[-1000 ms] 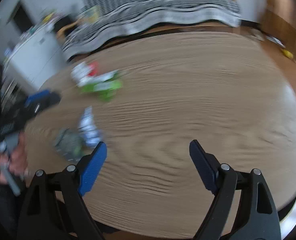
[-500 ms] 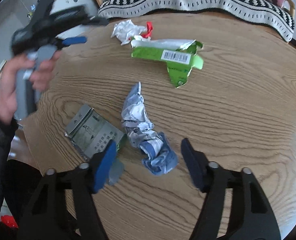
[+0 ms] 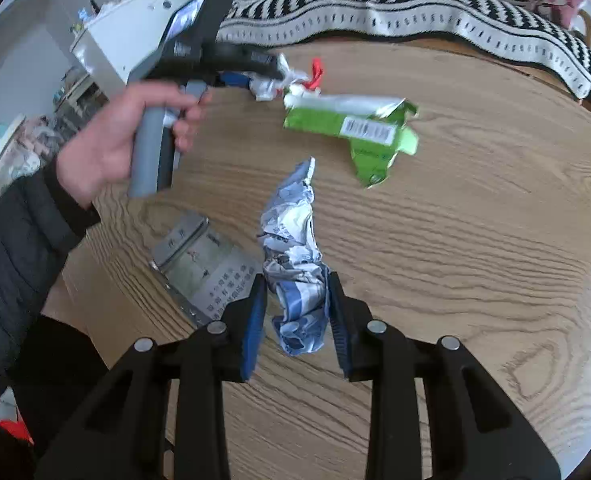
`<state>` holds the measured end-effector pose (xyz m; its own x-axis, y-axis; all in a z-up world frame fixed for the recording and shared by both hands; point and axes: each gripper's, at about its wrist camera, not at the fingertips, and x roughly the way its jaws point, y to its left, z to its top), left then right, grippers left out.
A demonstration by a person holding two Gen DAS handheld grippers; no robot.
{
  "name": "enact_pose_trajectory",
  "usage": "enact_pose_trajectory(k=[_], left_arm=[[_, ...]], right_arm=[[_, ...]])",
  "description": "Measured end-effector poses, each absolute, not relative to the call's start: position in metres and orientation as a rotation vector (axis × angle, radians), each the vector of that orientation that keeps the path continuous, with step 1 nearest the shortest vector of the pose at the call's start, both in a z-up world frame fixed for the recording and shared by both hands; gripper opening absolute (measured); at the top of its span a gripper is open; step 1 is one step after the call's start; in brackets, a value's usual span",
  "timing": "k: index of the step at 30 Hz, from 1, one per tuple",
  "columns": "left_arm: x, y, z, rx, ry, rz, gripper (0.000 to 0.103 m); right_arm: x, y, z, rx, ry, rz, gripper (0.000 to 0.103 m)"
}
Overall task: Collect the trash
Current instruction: 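Grasp the white tissue with left tool while right tool grasps crumpled foil wrapper, then carry both items to the bin and open both tools to drop them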
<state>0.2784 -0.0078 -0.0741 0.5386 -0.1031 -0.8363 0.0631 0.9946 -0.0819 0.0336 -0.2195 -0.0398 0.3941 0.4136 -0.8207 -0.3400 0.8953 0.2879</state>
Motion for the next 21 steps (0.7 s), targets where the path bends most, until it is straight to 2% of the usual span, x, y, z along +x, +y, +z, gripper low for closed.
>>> enact_pose_trajectory(k=[2,10,15,21], left_arm=[[0.272,-0.005,-0.071,-0.051,0.984,-0.113,0.012],[0.222,-0.016,-0.021,0.002,0.886,-0.121,0.010],[0.167,-0.059,0.013,0.043,0.834,-0.217,0.010],[0.089,-0.161,0.033,0.102,0.787,-0.445,0.010]], right_arm=[[0.031,-0.224,-0.033,0.088,1.043,0.464,0.030],[0.002,-0.282,-0.006,0.148,0.982,0.335,0.030],[-0.025,-0.351,0.003,0.202,0.974,0.175,0.030],[-0.074,-0.460,0.002,0.281,0.958,-0.075,0.030]])
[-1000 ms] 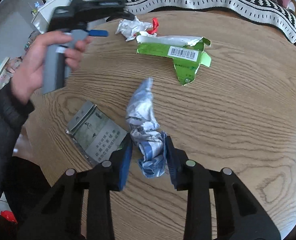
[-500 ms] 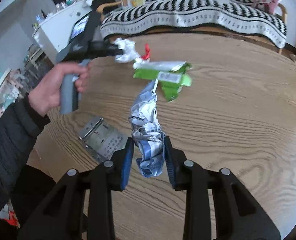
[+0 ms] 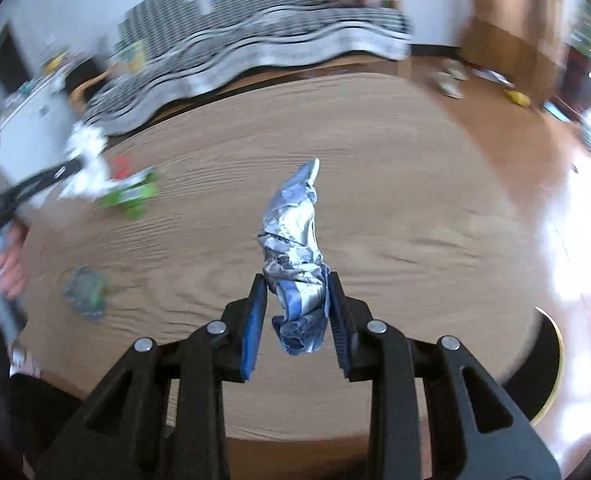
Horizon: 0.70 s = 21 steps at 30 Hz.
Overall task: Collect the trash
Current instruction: 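Carry both items to the bin and open both tools to drop them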
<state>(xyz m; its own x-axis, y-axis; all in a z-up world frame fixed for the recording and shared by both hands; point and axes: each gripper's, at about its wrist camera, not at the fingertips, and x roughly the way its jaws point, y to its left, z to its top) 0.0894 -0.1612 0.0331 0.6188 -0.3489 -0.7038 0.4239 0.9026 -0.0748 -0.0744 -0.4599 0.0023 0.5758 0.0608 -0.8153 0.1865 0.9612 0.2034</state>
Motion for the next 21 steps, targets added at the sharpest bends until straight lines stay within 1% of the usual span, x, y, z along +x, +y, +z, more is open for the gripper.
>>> enact_pose_trajectory(k=[7,12,16,21], left_arm=[[-0.005,-0.299,0.028,0.218,0.743,-0.730,0.010],[-0.071,-0.392,0.012,0.276,0.766,-0.933,0.010],[-0.106,-0.439,-0.005,0.312,0.781,-1.025,0.010],[-0.129,-0.478,-0.019,0.350,0.800,-1.075,0.010]], right_arm=[[-0.156,-0.579,-0.017,0.362,0.975,-0.402,0.031],[-0.213,-0.647,-0.046,0.466,1.014,-0.541,0.031],[-0.242,-0.681,-0.077,0.542,1.075,-0.590,0.031],[-0.259,-0.703,-0.095,0.596,1.105,-0.611,0.031]])
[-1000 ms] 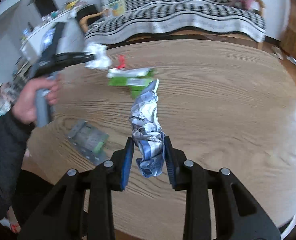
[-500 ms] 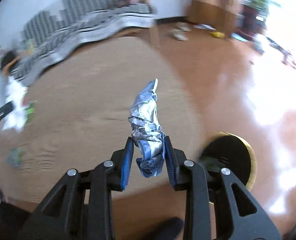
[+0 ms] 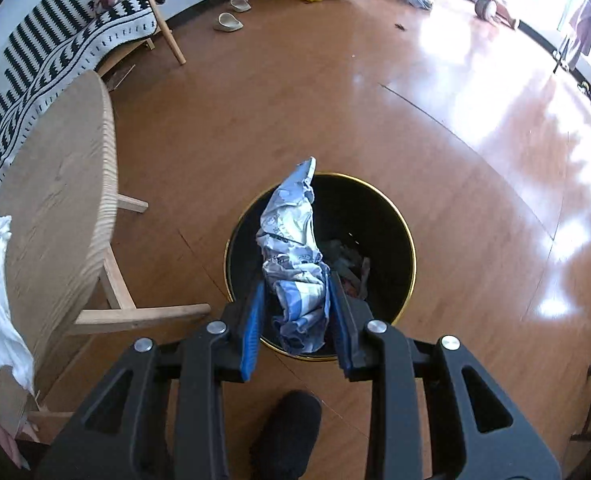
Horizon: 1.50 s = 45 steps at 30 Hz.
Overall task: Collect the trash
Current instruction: 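Carry both items to the bin and open both tools to drop them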
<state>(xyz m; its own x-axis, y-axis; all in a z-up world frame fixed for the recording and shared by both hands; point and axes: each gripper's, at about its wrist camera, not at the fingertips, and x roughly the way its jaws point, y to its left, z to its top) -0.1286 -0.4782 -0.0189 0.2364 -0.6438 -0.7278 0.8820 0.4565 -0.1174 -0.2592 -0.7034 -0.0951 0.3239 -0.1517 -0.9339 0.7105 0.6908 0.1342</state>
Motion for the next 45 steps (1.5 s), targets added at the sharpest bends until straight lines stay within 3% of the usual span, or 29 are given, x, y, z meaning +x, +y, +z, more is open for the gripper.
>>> enact_pose_trajectory(k=[14,16,17,18,23,27,31,33,37,40,43,45], left_arm=[[-0.126,-0.519,-0.037,0.364,0.832,-1.100,0.010],[-0.123,-0.521,-0.038,0.356,0.839,-1.106,0.010],[-0.122,-0.524,-0.039,0.352,0.848,-1.111,0.010],[-0.122,-0.527,-0.040,0.351,0.854,-1.115,0.010],[-0.131,-0.542,-0.051,0.359,0.880,-1.140,0.010],[-0.138,-0.561,-0.064,0.371,0.898,-1.166,0.010],[-0.142,-0.581,-0.078,0.380,0.923,-1.200,0.012],[-0.142,-0.591,-0.084,0.369,0.939,-1.205,0.020],[-0.140,-0.601,-0.090,0.350,0.955,-1.206,0.060],[-0.140,-0.603,-0.092,0.361,0.944,-1.199,0.062],[-0.138,-0.599,-0.088,0.333,0.944,-1.216,0.077],[-0.136,-0.593,-0.084,0.333,0.940,-1.197,0.078]], right_arm=[[-0.262,-0.714,-0.092,0.632,1.047,-0.631,0.033],[-0.264,-0.716,-0.089,0.644,1.024,-0.633,0.044],[-0.267,-0.717,-0.087,0.647,1.013,-0.642,0.059],[-0.270,-0.718,-0.083,0.647,0.995,-0.652,0.066],[-0.281,-0.723,-0.075,0.666,0.959,-0.684,0.066],[-0.295,-0.729,-0.070,0.691,0.922,-0.725,0.075],[-0.307,-0.734,-0.063,0.700,0.890,-0.761,0.077],[-0.313,-0.738,-0.060,0.718,0.869,-0.757,0.077],[-0.320,-0.739,-0.054,0.748,0.839,-0.747,0.078],[-0.319,-0.738,-0.050,0.736,0.835,-0.744,0.078],[-0.315,-0.735,-0.048,0.725,0.836,-0.745,0.078],[-0.313,-0.733,-0.044,0.727,0.825,-0.733,0.078]])
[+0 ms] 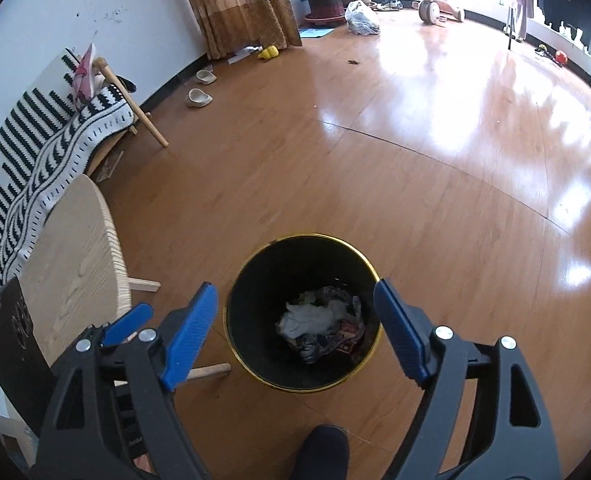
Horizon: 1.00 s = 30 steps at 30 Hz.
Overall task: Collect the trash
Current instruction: 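Carry both items to the bin and open both tools to drop them, then return both tools to the table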
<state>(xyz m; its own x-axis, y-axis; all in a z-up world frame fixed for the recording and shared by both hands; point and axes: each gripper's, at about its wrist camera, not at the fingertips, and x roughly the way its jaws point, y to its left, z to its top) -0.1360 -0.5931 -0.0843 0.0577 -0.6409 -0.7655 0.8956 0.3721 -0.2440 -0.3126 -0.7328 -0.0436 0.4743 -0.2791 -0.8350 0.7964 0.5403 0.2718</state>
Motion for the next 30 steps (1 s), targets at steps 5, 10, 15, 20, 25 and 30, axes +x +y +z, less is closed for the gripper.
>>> enact_pose_trajectory(k=[5,10,15,20,25,30], left_arm=[[-0.124,-0.556,-0.056,0.316,0.895,-1.151,0.086],[-0.091,-0.497,-0.030,0.318,0.851,-1.061,0.086],[-0.034,-0.402,0.001,0.245,0.833,-0.899,0.089],[0.020,-0.302,0.025,0.212,0.815,-0.733,0.089],[0.062,-0.186,0.044,0.176,0.787,-0.581,0.089],[0.093,-0.069,0.038,0.083,0.811,-0.413,0.090]], right_arm=[[-0.291,-0.715,-0.036,0.691,0.829,-0.674,0.080],[-0.242,-0.676,-0.022,0.620,0.848,-0.558,0.081],[-0.174,-0.611,-0.008,0.530,0.871,-0.401,0.081],[-0.098,-0.517,-0.001,0.386,0.914,-0.222,0.081],[-0.033,-0.413,-0.005,0.254,0.970,0.017,0.081],[0.005,-0.295,-0.018,0.116,1.031,0.299,0.081]])
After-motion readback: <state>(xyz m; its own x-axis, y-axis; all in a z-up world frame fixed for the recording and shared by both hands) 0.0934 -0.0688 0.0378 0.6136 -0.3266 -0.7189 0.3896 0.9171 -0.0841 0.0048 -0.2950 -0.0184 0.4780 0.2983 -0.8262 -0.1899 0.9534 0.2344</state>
